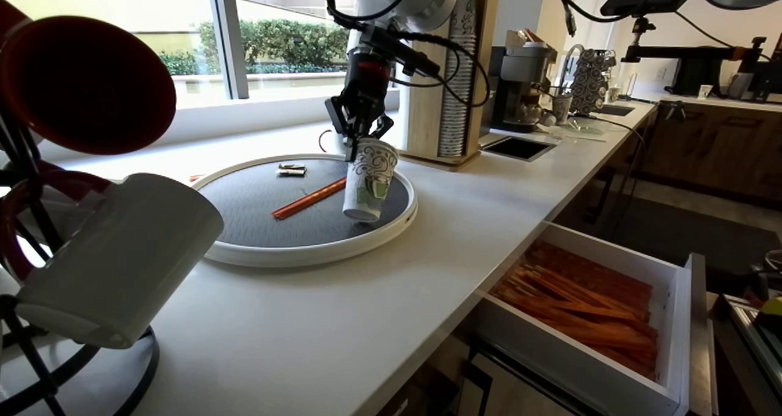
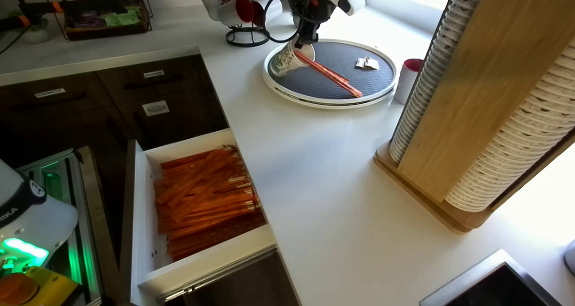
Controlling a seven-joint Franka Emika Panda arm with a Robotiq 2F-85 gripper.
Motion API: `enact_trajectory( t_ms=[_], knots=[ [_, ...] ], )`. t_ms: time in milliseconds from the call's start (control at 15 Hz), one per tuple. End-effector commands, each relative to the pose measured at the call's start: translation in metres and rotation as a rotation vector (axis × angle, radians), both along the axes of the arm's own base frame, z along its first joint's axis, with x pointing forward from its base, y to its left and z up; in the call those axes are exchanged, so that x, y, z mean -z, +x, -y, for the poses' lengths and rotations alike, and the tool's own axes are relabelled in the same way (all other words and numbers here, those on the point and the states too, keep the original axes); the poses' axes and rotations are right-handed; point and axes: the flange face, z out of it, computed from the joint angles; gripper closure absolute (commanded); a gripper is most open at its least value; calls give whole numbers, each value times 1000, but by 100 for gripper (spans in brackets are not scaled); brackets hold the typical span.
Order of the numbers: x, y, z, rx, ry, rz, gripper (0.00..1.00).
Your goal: Rotate the tray clockwise then place the coffee cup upright.
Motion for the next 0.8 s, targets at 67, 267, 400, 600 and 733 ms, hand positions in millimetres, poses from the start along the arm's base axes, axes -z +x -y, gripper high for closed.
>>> enact_trajectory(
  t_ms=[67,267,400,600,733],
  knots=[
    [6,-3,-3,-21,-98,-50,99],
    [3,-4,-4,-44,-136,-29,99],
    [1,-4,-4,-68,-162,-16,99],
    [-2,-7,-3,-111,-204,-4,99],
    [-3,-10,-1,-147,-232,5,99]
  ],
)
